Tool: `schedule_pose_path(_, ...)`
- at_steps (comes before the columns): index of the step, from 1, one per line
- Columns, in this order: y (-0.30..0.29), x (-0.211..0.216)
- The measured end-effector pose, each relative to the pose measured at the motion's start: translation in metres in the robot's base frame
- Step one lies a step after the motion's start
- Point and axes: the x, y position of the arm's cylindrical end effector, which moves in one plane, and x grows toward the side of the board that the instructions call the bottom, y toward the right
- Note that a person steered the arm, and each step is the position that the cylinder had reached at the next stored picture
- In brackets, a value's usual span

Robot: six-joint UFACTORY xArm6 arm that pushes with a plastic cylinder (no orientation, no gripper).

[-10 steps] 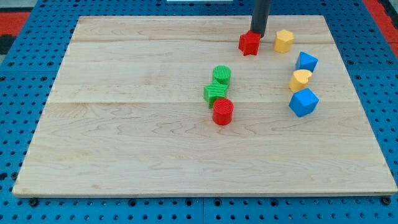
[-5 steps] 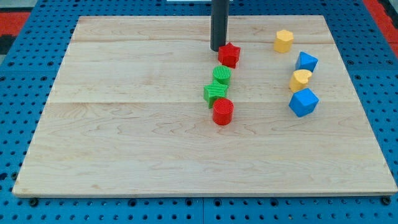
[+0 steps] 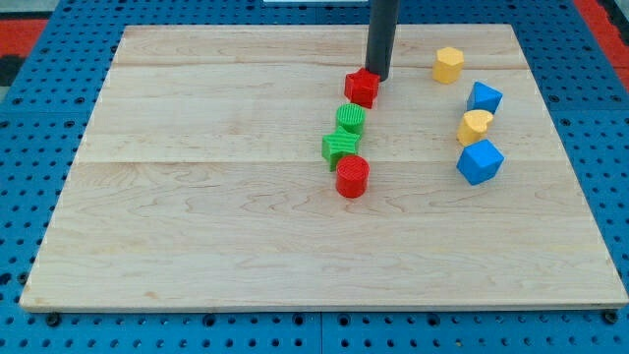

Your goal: Keep red star at the top of green circle

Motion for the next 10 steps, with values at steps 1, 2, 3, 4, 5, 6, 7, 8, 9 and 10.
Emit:
schedule_pose_path(1,-0.008,0.000)
schedule_pose_path(2,-0.012,-0.004)
schedule_pose_path(3,-0.012,0.002)
schedule_pose_path(4,-0.011,0.018)
schedule_pose_path(5,-0.011,0.032)
schedule_pose_path(6,-0.011,0.035)
schedule_pose_path(7,-0.015,0.036)
schedule_pose_path(8,-0.019,0.040)
schedule_pose_path(9,-0.020,0.044)
schedule_pose_path(10,-0.022,0.044)
